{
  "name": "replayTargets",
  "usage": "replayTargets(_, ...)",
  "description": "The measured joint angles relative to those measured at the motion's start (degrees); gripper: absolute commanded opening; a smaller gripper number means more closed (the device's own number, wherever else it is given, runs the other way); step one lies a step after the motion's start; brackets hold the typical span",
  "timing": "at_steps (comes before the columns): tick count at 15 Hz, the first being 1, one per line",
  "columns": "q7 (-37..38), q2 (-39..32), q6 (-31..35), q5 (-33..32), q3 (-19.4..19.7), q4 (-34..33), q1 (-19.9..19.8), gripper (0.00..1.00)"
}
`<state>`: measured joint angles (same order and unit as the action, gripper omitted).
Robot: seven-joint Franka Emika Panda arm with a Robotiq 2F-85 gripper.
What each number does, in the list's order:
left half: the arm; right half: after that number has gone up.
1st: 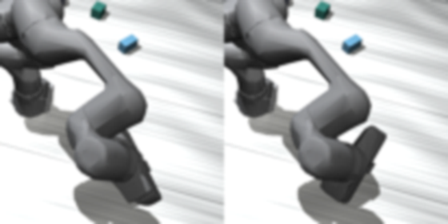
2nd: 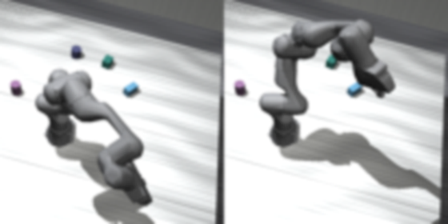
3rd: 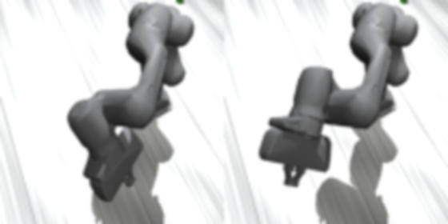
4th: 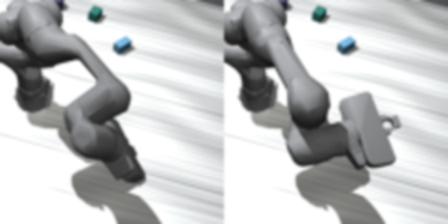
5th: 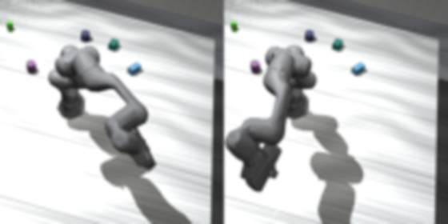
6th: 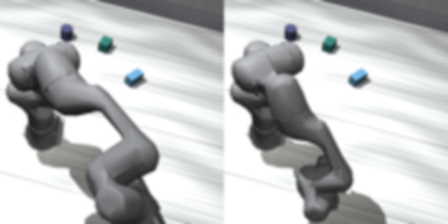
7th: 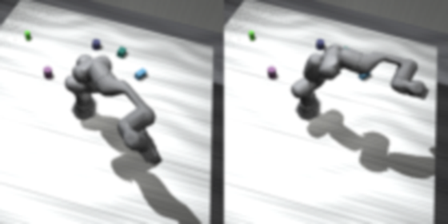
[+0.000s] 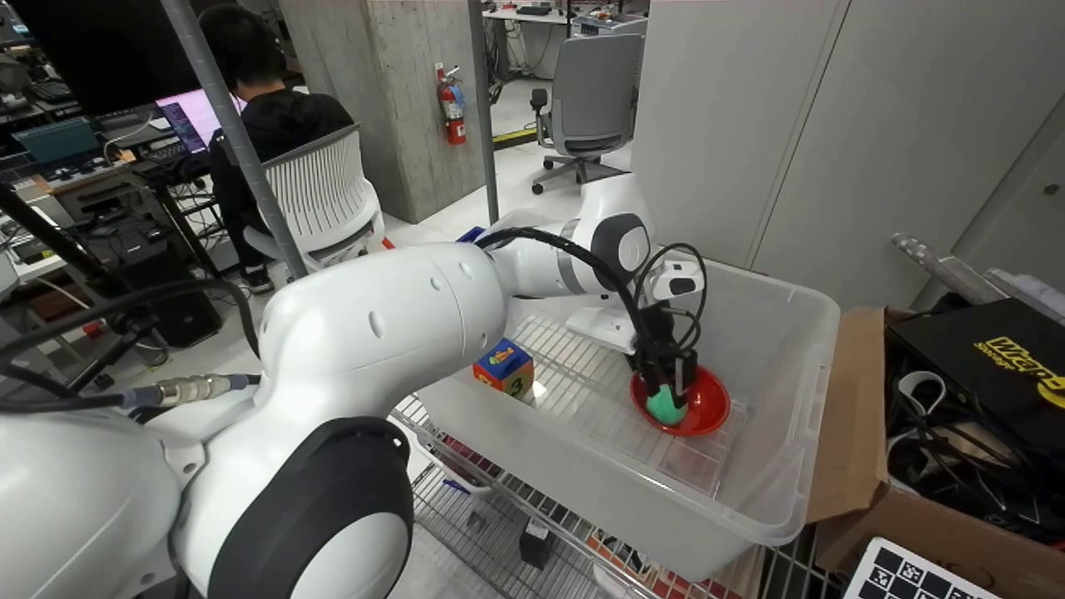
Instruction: Put the green plush toy in the red bowl
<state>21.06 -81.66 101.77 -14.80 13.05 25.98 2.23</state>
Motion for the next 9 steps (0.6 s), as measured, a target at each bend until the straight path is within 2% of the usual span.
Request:
replayTargets(2,-0.74,0.85,-4.47,2.27,-1.19,-0.02,-0.06,1.0)
replayTargets(7,-1.48,6.56,-21.77,6.26,-2.79,-0.06,-1.88,1.0)
replayTargets(9,-2.19,8.56,-24.76,7.26,-3.67,-0.01,-3.05,1.0)
